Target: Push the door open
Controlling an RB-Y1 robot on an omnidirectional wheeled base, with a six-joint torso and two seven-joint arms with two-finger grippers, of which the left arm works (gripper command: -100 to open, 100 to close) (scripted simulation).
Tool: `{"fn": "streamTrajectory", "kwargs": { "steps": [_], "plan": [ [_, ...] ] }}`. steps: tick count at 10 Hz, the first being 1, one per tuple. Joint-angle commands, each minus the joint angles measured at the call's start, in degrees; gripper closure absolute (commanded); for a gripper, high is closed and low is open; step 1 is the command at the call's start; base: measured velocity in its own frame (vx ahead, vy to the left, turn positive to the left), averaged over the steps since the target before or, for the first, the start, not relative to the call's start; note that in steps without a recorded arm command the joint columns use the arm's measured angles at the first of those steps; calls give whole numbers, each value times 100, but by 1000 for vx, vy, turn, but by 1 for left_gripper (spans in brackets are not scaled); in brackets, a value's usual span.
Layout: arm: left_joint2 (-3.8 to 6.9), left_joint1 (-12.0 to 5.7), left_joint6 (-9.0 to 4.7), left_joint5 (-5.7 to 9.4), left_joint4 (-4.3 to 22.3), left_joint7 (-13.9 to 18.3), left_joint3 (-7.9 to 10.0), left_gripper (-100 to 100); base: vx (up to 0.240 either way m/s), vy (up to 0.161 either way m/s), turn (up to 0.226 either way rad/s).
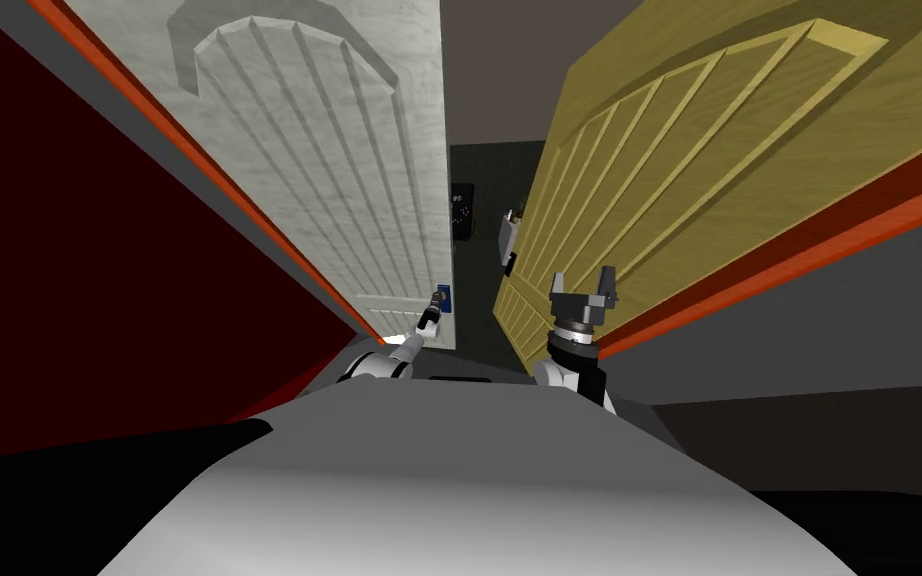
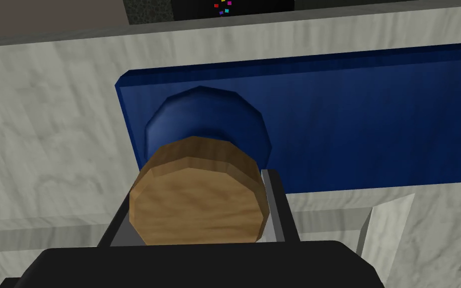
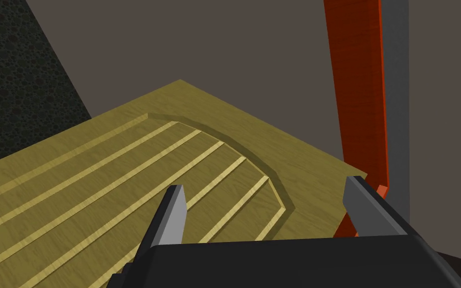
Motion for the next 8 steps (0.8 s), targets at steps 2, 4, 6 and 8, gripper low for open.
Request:
{"fn": "streamTrajectory", "kwargs": {
  "steps": [2, 4, 6, 8],
  "plan": [
    [100, 125, 77, 13, -267, -32, 72, 100, 92, -51, 26],
    [184, 114, 71, 60, -248, -117, 251, 100, 158, -107, 142],
    [192, 107, 80, 55, -225, -77, 198, -100, -89, -19, 25],
    [182, 105, 96, 61, -233, -66, 192, -100, -206, -50, 13]
  ]
}}
